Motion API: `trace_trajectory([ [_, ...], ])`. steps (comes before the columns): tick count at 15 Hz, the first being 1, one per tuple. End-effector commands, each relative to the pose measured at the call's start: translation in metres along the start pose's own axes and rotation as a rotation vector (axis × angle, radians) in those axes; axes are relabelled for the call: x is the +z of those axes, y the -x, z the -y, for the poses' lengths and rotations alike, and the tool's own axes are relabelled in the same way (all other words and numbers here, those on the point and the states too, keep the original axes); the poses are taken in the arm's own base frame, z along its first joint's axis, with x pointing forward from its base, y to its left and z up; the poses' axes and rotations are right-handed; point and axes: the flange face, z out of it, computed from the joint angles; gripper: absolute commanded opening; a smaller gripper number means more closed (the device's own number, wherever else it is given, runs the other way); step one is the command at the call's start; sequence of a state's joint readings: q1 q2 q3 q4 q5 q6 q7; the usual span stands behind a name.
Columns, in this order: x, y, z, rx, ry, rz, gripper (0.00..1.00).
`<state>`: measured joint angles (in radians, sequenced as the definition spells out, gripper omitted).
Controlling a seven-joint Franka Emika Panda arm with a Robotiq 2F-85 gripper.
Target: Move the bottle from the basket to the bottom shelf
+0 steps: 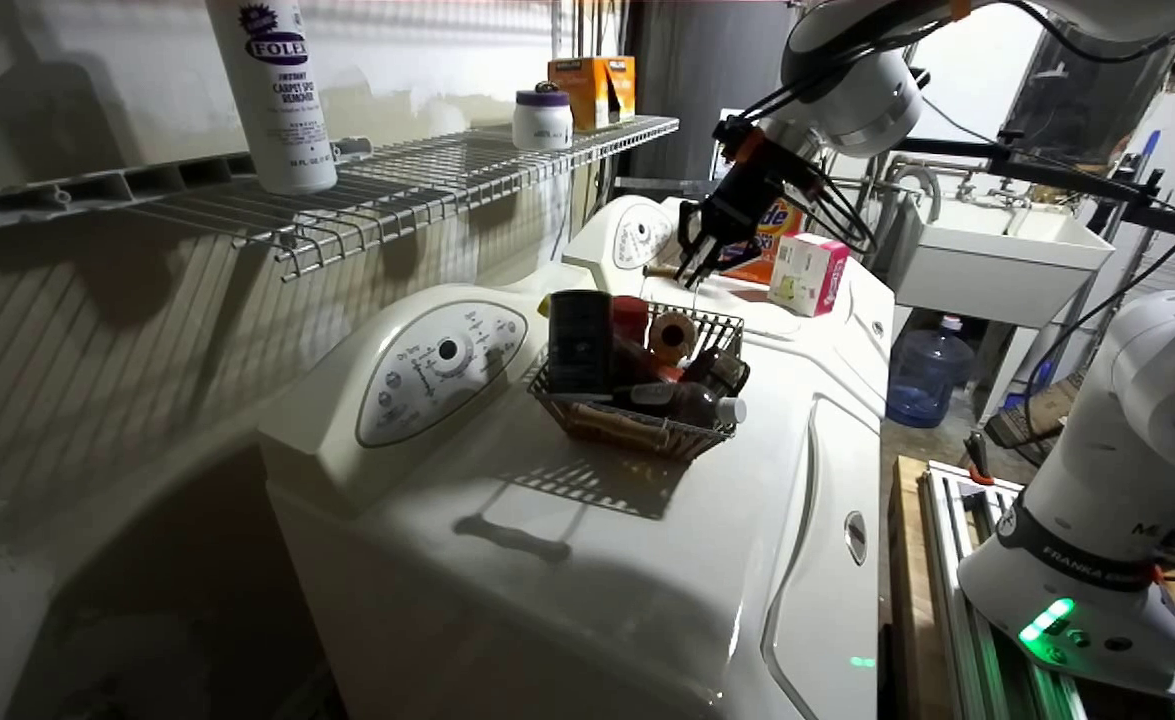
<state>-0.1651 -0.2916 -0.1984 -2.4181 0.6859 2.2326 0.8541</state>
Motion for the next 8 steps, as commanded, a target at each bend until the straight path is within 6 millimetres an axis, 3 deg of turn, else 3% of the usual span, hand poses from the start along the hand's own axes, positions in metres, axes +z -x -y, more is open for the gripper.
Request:
trace_trajectory([
  [1,0.016,0.022,0.004,-0.079,0.052,-0.019,0.48],
  [8,0.052,0.044,0.002,-0.222,0.201,-0.146,0.97],
])
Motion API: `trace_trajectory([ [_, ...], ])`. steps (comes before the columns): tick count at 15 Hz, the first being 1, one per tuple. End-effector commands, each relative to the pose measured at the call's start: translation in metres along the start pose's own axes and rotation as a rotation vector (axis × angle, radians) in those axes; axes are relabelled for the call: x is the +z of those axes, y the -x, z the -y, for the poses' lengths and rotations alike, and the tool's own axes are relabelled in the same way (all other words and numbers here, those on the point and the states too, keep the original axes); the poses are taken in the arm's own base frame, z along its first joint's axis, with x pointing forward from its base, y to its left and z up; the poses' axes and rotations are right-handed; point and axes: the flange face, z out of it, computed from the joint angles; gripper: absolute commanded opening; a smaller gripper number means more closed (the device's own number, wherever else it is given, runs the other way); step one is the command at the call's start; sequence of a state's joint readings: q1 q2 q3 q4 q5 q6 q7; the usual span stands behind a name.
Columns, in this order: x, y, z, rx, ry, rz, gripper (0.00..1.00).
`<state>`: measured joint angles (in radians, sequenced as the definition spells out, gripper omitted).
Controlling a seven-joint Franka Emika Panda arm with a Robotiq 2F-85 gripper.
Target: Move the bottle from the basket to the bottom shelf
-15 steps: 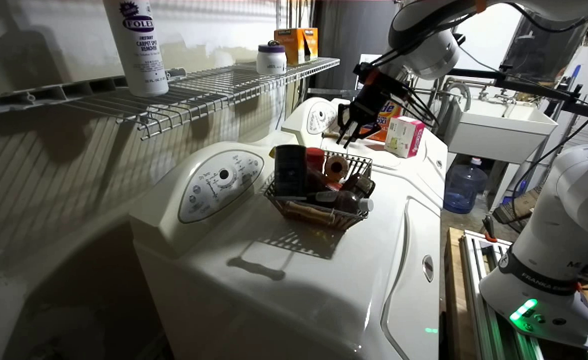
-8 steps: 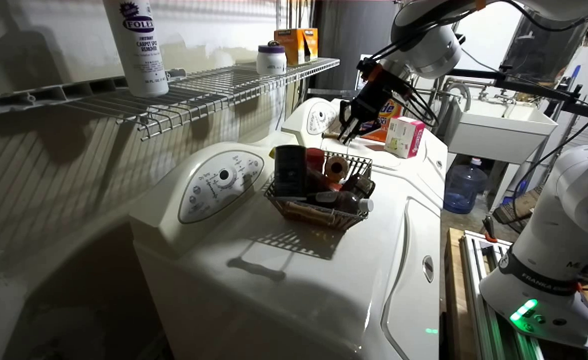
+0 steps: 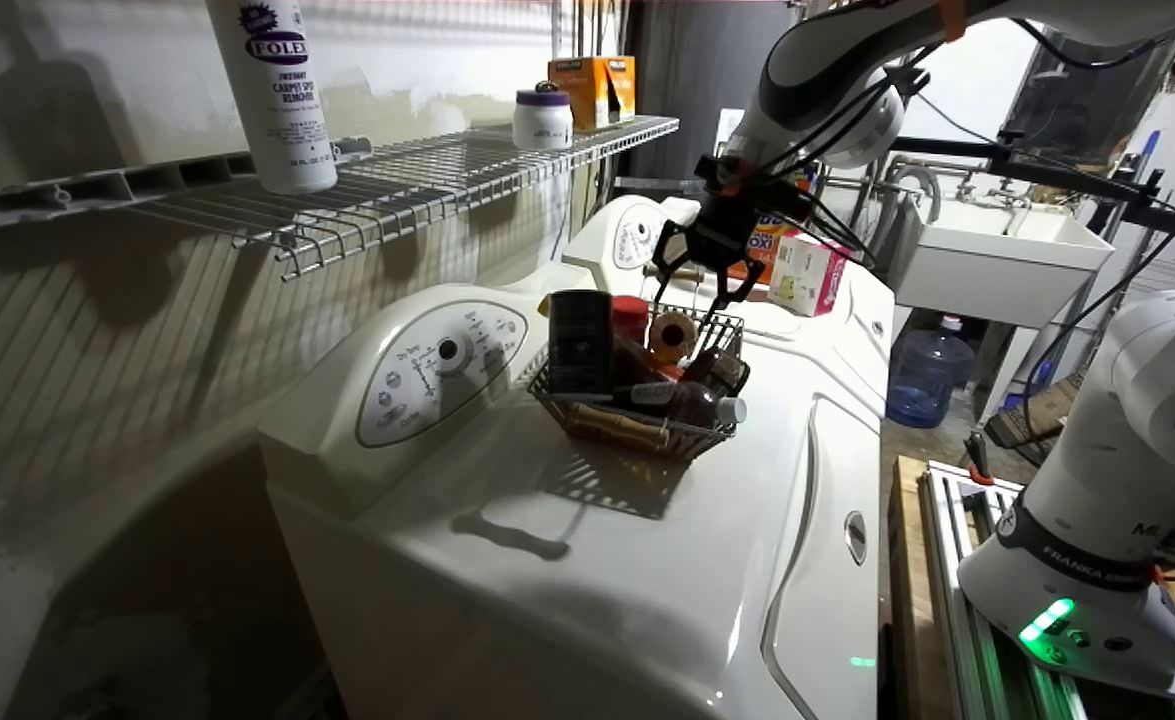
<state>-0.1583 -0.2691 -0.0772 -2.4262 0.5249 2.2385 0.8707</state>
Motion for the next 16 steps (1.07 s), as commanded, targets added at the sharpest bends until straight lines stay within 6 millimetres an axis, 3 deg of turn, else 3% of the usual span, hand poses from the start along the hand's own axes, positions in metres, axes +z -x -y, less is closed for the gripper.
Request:
trace_trajectory([
  [1,0.013,0.004,0.005,-0.051,0.048,-0.070,1.00],
  [13,0.032,0.000,0.018,-0.037,0.072,-0.021,0.98],
  [14,0.033,0.000,0.020,-0.036,0.072,-0.015,0.94],
  [15,0.034,0.000,0.022,-0.036,0.073,-0.010,0.76],
  [16,0.034,0.000,0.023,-0.033,0.076,-0.006,0.70],
])
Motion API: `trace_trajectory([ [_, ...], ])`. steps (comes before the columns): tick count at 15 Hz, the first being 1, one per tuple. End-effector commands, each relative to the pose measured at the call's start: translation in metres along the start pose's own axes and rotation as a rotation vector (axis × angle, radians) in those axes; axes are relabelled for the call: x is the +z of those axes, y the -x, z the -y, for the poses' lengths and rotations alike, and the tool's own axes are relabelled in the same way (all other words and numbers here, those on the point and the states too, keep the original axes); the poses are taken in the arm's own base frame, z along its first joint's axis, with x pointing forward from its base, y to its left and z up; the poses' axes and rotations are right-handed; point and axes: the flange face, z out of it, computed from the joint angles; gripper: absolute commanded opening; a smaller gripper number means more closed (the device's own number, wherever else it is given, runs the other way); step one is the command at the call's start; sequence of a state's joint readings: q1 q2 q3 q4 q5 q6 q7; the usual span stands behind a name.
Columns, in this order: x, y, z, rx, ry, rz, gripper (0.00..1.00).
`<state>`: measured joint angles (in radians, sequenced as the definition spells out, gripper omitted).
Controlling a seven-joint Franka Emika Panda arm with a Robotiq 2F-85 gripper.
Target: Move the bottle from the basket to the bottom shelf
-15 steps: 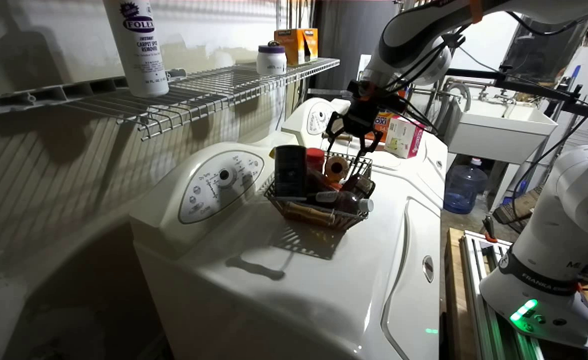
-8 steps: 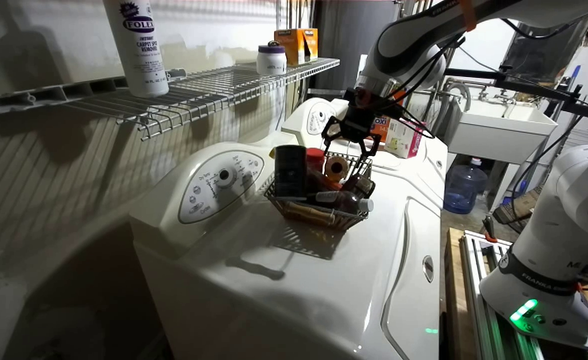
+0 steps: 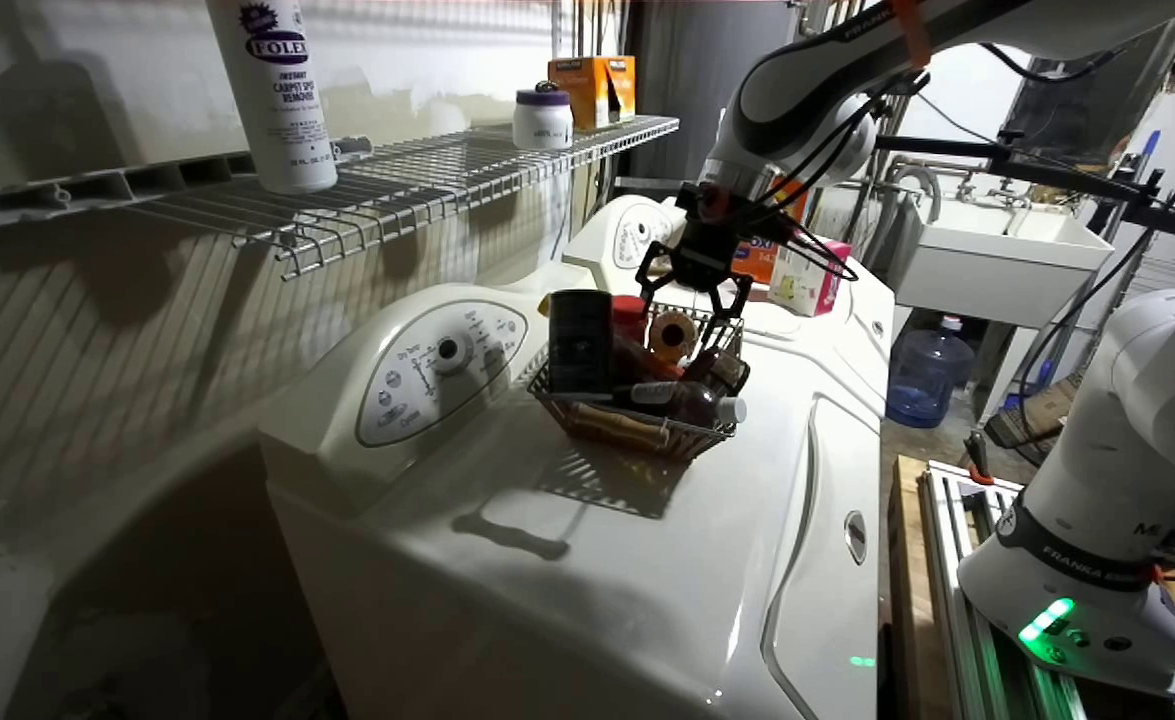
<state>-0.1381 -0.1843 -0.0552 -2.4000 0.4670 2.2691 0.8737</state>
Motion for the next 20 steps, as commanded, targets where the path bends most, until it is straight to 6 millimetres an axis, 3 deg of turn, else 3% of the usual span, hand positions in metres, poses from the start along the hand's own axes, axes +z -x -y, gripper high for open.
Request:
trace_trajectory([
  [1,0.002,-0.001,0.014,0.018,0.007,0.033,0.68],
  [9,0.005,-0.017,0.010,0.075,0.052,0.112,0.12],
  [20,-0.079,-0.030,-0.010,0.119,-0.044,0.236,0.10],
])
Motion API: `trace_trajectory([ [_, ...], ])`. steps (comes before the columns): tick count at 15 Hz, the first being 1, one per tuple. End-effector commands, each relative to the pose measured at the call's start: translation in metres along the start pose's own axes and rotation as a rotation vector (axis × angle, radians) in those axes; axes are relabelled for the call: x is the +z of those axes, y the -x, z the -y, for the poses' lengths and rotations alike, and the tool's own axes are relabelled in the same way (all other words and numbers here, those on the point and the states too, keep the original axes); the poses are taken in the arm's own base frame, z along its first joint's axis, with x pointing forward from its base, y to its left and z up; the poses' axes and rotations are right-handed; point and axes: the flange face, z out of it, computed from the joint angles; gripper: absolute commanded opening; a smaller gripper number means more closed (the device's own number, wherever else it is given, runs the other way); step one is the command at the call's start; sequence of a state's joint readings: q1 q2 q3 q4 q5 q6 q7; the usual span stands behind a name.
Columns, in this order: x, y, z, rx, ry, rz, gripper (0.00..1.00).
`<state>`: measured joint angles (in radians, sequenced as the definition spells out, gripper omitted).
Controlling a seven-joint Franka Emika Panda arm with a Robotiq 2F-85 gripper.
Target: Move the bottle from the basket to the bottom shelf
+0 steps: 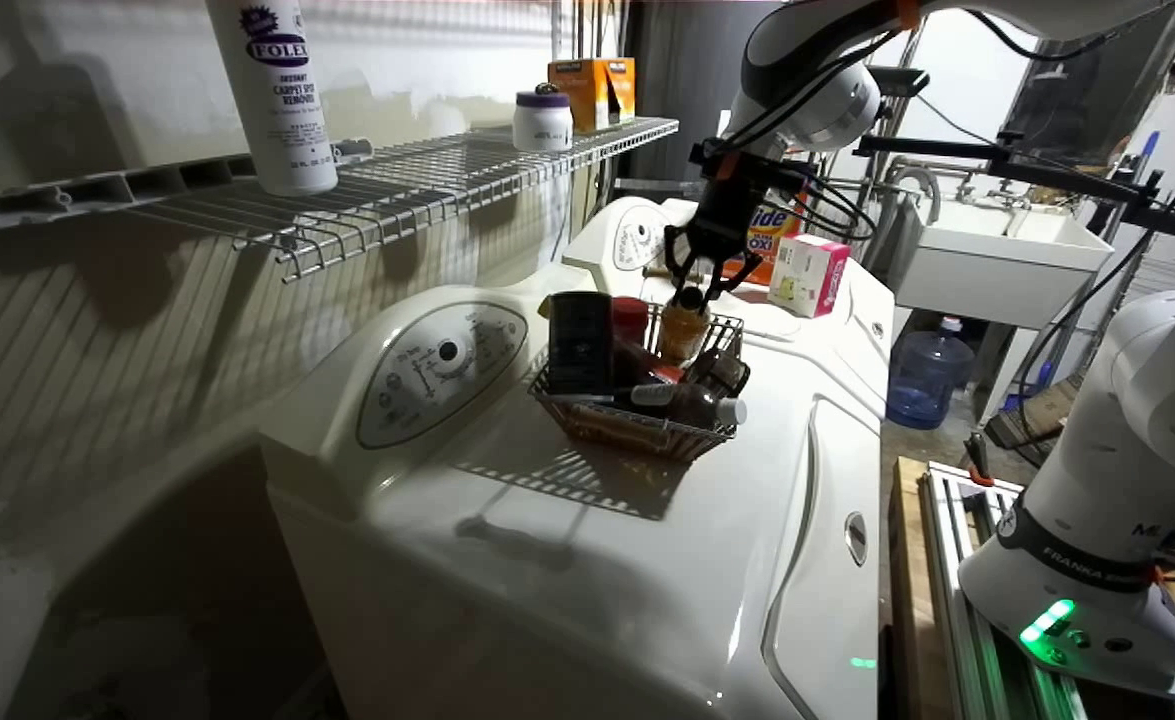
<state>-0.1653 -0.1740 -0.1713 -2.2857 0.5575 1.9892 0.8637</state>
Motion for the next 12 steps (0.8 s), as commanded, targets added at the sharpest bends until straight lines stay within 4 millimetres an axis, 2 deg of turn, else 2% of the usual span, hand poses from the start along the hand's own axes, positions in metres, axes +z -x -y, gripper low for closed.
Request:
trace_trajectory([
  [1,-0.043,0.013,-0.005,-0.009,-0.074,0.061,0.10],
  [5,-0.072,0.026,-0.006,-0.020,-0.140,0.107,0.10],
  [8,-0.085,0.036,-0.004,-0.030,-0.164,0.143,0.10],
  [9,-0.064,0.023,-0.005,-0.004,-0.123,0.103,0.35],
  [12,-0.069,0.027,-0.005,-0.012,-0.130,0.109,0.35],
])
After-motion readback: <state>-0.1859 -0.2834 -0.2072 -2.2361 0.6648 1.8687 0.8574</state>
